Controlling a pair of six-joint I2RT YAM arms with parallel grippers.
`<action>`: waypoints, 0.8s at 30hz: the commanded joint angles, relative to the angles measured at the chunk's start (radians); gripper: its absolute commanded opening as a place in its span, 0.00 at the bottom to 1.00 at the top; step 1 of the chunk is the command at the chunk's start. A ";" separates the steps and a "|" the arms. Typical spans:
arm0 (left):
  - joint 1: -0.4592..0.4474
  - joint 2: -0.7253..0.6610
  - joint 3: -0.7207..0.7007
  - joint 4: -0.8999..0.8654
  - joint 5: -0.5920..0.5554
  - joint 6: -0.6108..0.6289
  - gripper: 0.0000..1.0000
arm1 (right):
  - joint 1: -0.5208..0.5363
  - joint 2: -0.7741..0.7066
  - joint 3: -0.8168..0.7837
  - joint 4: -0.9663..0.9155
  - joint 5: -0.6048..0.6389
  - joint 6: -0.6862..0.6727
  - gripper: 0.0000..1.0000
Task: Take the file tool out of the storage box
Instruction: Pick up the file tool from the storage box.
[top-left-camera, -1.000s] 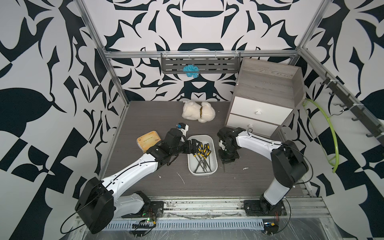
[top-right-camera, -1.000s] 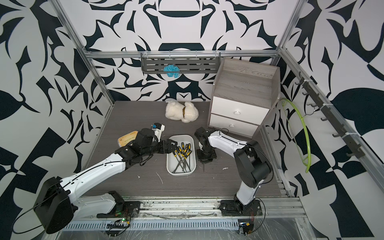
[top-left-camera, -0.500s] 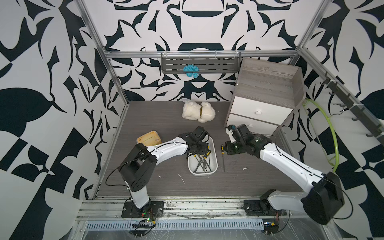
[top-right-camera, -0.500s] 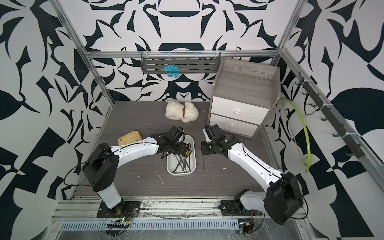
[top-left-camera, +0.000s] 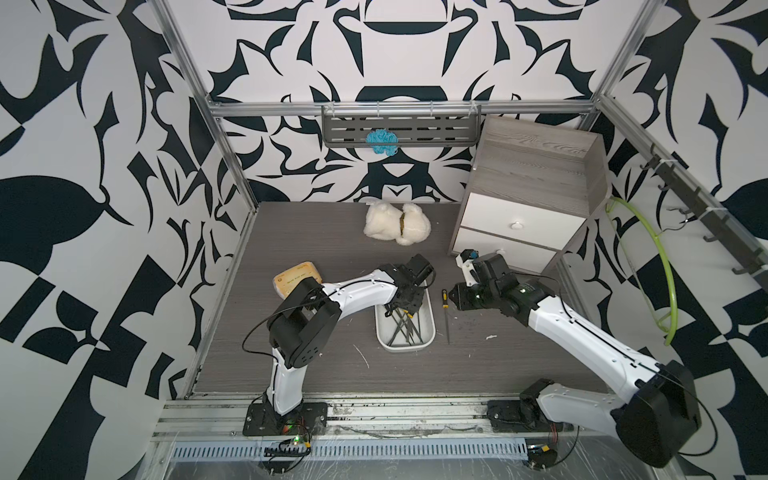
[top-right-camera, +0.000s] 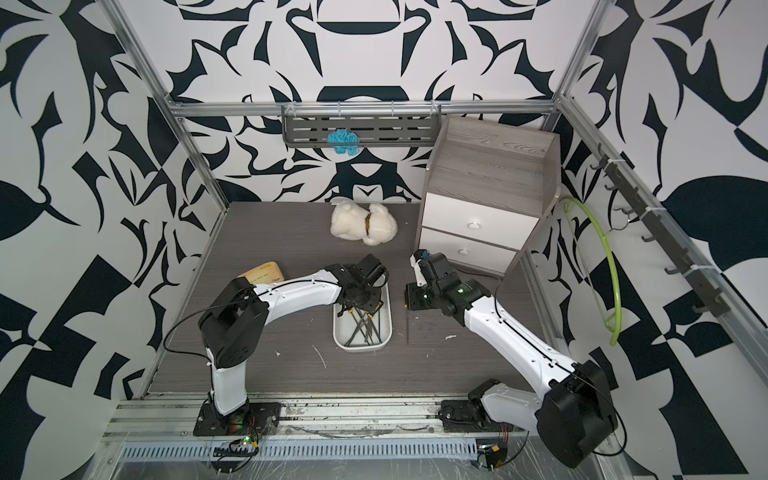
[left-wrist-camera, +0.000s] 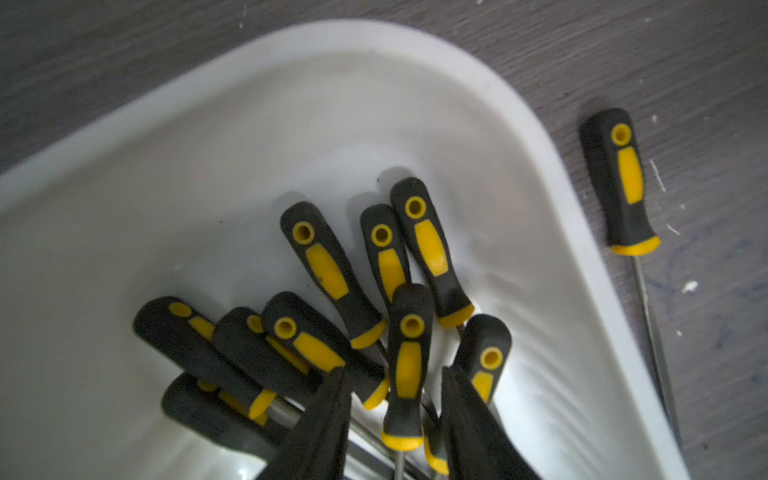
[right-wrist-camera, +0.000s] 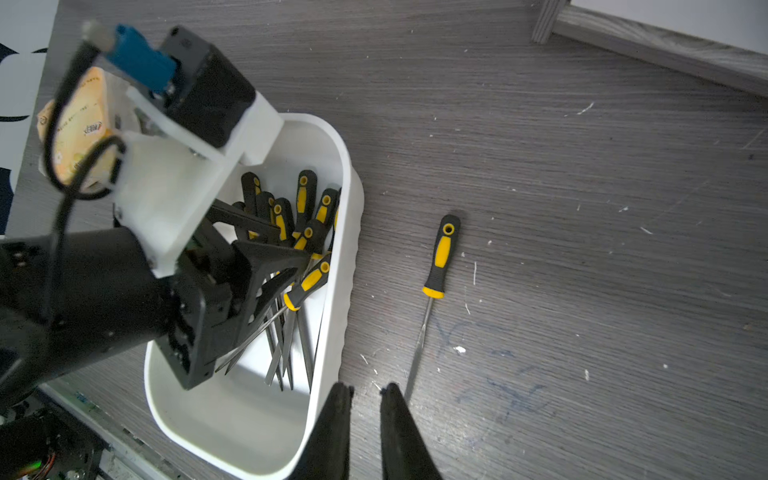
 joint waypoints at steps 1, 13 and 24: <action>0.002 0.016 0.016 -0.037 -0.008 0.019 0.40 | -0.002 -0.012 -0.008 0.033 -0.024 0.003 0.20; 0.002 0.060 0.041 -0.030 0.030 0.029 0.22 | -0.002 -0.017 -0.015 0.045 -0.027 0.004 0.19; 0.019 -0.175 -0.043 0.027 -0.014 0.027 0.06 | 0.000 0.000 -0.037 0.091 -0.076 0.018 0.18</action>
